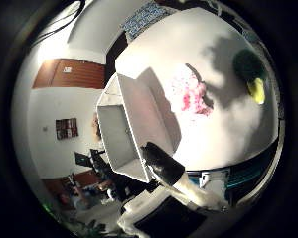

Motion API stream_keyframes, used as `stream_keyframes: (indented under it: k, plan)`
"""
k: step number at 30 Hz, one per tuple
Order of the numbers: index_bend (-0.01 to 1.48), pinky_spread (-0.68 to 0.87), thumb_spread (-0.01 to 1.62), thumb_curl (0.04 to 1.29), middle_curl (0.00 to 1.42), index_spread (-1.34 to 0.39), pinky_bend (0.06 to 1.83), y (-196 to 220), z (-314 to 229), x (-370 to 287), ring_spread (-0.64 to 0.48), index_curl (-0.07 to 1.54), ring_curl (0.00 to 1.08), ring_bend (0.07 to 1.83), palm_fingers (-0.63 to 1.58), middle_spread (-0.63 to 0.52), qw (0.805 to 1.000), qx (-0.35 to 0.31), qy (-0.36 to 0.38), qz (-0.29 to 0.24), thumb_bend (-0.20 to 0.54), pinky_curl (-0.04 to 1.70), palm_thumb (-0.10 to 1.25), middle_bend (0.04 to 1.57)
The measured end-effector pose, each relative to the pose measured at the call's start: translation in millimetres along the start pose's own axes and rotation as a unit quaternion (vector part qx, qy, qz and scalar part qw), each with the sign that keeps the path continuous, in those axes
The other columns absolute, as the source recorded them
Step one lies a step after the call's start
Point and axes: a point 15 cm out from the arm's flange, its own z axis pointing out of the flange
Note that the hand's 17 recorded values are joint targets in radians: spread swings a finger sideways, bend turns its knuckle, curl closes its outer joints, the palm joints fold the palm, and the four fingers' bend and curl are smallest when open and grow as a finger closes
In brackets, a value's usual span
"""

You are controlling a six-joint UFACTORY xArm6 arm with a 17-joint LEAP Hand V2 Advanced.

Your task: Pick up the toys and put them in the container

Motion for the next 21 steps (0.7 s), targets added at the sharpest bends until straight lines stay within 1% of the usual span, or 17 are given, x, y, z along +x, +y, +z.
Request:
stream_keyframes:
  k: [6,11,21]
  plan:
    - [0.15,0.52,1.13,0.28,0.33,-0.11,0.73,-7.2,31.4,-10.4,0.28,0.25,0.20,0.62,0.12,0.21,1.000,-0.026,0.007,-0.010,-0.023,0.25,0.39,0.33]
    - [0.15,0.52,1.12,0.28,0.33,-0.11,0.74,-20.9,56.4,-20.6,0.28,0.25,0.20,0.63,0.13,0.22,0.999,-0.028,0.010,-0.024,-0.022,0.25,0.39,0.33]
    - [0.15,0.52,1.12,0.28,0.33,-0.10,0.74,-35.5,91.5,-23.5,0.28,0.25,0.20,0.63,0.13,0.22,0.999,-0.035,0.017,-0.029,-0.022,0.24,0.39,0.34]
